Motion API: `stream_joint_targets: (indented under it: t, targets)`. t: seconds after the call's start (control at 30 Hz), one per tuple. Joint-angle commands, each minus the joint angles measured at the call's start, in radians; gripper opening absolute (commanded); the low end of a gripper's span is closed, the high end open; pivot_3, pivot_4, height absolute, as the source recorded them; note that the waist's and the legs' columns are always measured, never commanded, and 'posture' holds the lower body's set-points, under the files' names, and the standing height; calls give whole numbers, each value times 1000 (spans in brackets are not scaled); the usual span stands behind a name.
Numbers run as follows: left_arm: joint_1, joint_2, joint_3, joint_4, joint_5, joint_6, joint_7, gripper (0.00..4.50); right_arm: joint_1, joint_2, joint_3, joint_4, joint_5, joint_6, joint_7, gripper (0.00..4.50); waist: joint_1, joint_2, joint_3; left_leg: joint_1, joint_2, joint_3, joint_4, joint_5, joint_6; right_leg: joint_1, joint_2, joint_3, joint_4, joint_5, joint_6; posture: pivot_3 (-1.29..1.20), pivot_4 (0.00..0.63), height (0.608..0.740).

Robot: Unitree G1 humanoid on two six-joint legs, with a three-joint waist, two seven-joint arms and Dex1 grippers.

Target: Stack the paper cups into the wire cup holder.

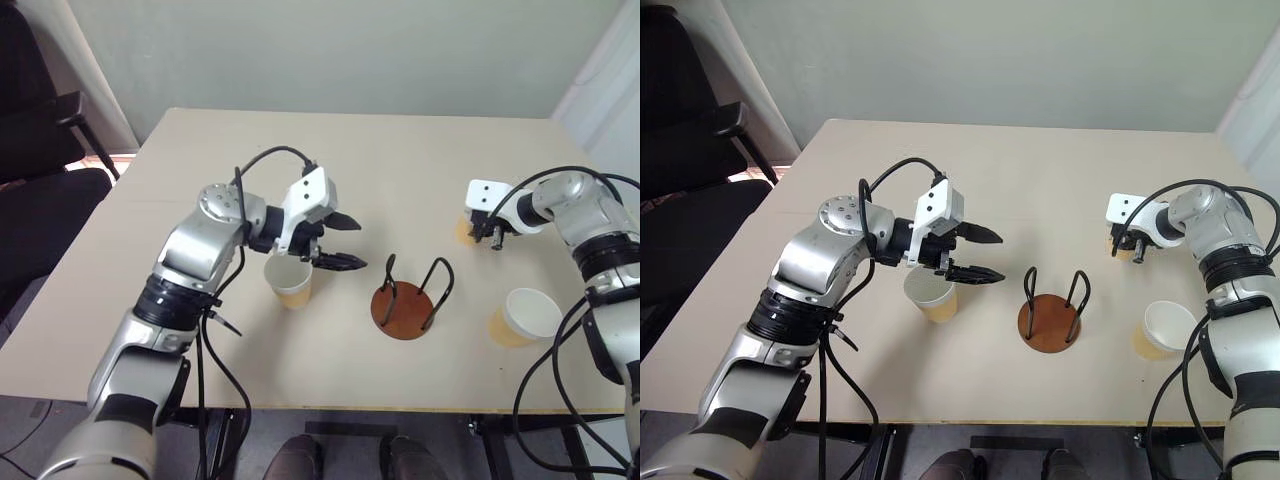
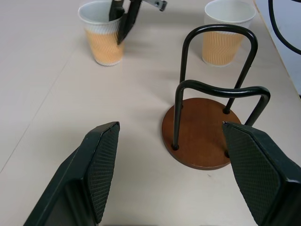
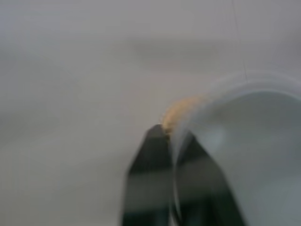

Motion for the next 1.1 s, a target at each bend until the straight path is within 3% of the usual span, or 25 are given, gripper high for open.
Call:
stream_joint_targets:
  t: [0.03,0.2,0.33,0.53,0.7,1.1]
  targets:
    - [3,13,19,-41,-21,-5,-14,3733,-12,-48,-39,-36,-3,-16,23,30,1,0,0,0,0,0,0,0,0,0,0,0,0,0,0,0,150,740]
    - [24,49,24,-67,-45,-23,-75,3733,14,-163,-84,-262,57,11,195,30,1,1,0,-1,0,0,0,0,-1,0,0,0,0,0,0,0,150,740]
    - [38,75,39,-85,-79,-40,-120,3733,19,-279,-164,-769,308,326,418,30,-3,2,1,-1,0,2,-1,0,-1,0,1,0,0,0,-1,0,150,740]
    - [28,82,26,-69,-77,-49,-132,3733,-26,-436,-130,-1188,614,605,430,30,-3,1,1,0,1,0,1,0,-3,1,2,0,-4,-2,-4,0,150,740]
    - [17,69,14,-56,-70,-53,-129,3733,-20,-472,-87,-1283,671,634,430,30,-5,1,1,2,1,0,3,1,-2,2,1,0,-1,-3,-4,0,150,740]
    - [27,79,21,-67,-63,-56,-116,3733,12,-362,4,-1280,552,500,430,30,-13,1,1,5,2,-1,1,5,-1,2,2,-1,2,-2,-7,0,150,740]
